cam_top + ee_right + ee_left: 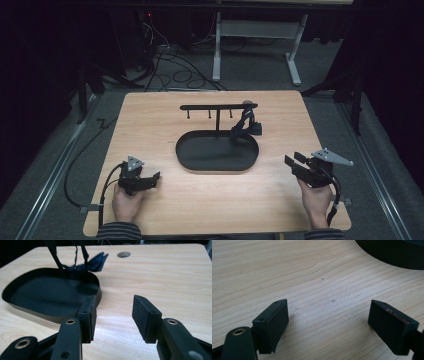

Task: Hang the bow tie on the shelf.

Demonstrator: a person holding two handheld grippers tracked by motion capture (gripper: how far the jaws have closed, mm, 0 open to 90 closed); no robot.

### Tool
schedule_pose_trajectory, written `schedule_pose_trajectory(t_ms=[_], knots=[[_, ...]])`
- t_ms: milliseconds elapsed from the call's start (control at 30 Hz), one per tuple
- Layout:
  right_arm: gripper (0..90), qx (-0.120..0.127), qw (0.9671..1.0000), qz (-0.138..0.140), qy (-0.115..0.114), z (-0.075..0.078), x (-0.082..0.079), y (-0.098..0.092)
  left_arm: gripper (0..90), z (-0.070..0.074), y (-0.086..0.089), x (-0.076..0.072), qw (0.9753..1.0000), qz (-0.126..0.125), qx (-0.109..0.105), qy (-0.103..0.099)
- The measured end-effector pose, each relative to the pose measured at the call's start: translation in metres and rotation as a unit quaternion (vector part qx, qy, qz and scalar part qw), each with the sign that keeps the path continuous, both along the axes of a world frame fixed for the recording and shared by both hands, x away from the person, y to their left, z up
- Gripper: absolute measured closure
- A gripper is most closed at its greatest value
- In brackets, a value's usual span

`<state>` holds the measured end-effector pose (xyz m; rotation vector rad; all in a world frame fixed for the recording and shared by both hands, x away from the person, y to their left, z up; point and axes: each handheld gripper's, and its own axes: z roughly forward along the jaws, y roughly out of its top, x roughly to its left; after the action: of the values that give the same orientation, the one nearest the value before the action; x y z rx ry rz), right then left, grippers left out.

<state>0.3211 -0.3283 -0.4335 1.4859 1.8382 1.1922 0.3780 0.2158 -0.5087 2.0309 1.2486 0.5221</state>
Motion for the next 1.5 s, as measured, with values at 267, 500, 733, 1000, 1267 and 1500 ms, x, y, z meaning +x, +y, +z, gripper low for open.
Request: schedule_pose_trajectory(t_ms=[267,500,733,1000,1267,1500], knots=[[56.8,-0.011,0.9998,-0.006,0.018,-0.016,0.006,0.002,17.2,0.0,0.0,0.0,1.0,0.0,0.0,0.0],[57.0,-0.019,0.9992,-0.012,0.033,-0.027,0.011,0.003,17.2,0.0,0.0,0.0,1.0,0.0,0.0,0.0],[56.9,-0.033,0.9981,-0.017,0.05,-0.04,0.017,0.004,17.2,0.0,0.0,0.0,1.0,0.0,0.0,0.0],[55.9,-0.065,0.9957,-0.025,0.062,-0.053,0.022,0.006,17.2,0.0,0.0,0.0,1.0,0.0,0.0,0.0],[50.8,-0.105,0.9906,-0.029,0.083,-0.068,0.025,0.008,17.2,0.0,0.0,0.0,1.0,0.001,0.0,0.0],[45.2,-0.106,0.9901,-0.034,0.085,-0.068,0.026,0.008,17.2,0.0,0.0,0.0,1.0,0.001,0.0,0.0]])
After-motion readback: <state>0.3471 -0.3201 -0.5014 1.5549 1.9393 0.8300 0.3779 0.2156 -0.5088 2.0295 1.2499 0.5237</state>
